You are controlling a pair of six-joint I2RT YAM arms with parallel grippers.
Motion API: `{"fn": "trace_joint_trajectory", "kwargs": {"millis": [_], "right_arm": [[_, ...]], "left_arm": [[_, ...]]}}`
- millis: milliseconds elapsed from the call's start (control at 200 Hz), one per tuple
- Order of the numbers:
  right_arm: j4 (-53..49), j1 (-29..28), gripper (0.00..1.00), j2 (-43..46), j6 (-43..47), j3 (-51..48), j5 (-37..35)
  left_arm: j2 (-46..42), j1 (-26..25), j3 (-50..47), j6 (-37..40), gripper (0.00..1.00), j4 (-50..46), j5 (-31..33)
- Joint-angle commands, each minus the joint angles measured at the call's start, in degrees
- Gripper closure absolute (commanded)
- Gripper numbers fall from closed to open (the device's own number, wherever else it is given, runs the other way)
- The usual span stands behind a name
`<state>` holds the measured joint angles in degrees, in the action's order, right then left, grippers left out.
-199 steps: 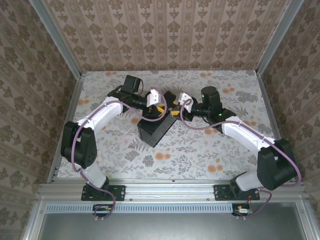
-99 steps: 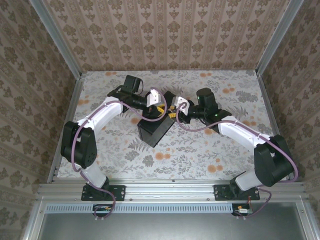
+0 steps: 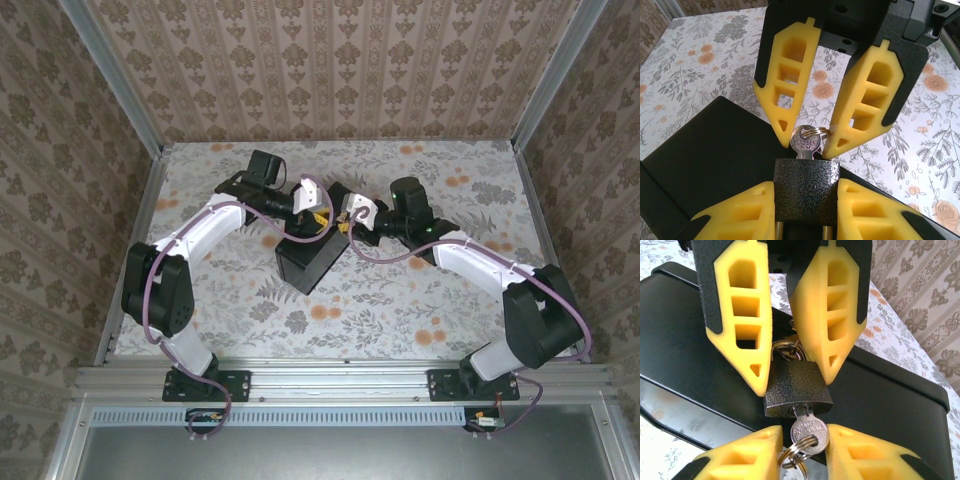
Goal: Unlock a padlock with a key
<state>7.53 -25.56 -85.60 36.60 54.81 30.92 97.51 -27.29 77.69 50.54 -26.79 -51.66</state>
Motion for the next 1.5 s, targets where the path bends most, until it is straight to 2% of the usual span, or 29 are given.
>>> {"fn": "trace_joint_trajectory", "kwargs": {"millis": [0,125,275,390,620,805,1035,1145,1290,1495], "right_arm": [[4.2,-0.3,0.76,-0.5,0.6,0.4,-1.6],[5.1,-0.3,0.74,-0.4,-0.3,0.5,-1.6],[7.2,-0.4,0.61,0.4,-0.9,-0.1,-4.4],[7.9,-0.5,0.58,1.1,-0.8,-0.6,-5.3],[6.5,-0.8,0.73,1.1,-0.3,-0.7,-4.8],[5.4,-0.9,0.95,0.9,-0.2,-0.5,-3.5],[-0.5,-0.7,0.98,1.5,0.2,1.6,-1.4],[-6.9,0.4,1.0,2.0,-1.9,4.8,4.6],[-20.7,2.5,1.0,0.5,-4.6,12.3,13.4],[-26.3,2.7,1.0,-1.2,-7.8,14.4,14.5]], "left_arm": [[0.1,-1.1,0.4,-0.5,0.93,-4.3,-2.6],[0.3,-1.1,0.5,-0.5,0.93,-4.4,-2.3],[0.3,-1.1,0.5,-0.6,0.93,-4.3,-2.4],[0.3,-1.2,0.5,-0.7,0.93,-4.2,-2.4],[0.1,-1.2,0.3,-1.1,0.93,-3.8,-2.7],[-0.1,-1.2,0.3,-1.0,0.93,-3.9,-2.8],[-0.1,-1.3,0.4,-1.1,0.93,-3.9,-2.9],[-0.3,-1.4,0.3,-1.2,0.93,-3.7,-2.9],[-0.9,-1.5,-0.6,-1.9,0.93,-2.1,-3.4],[-0.2,-1.9,-1.6,-2.2,0.93,-0.5,-4.0]]}}
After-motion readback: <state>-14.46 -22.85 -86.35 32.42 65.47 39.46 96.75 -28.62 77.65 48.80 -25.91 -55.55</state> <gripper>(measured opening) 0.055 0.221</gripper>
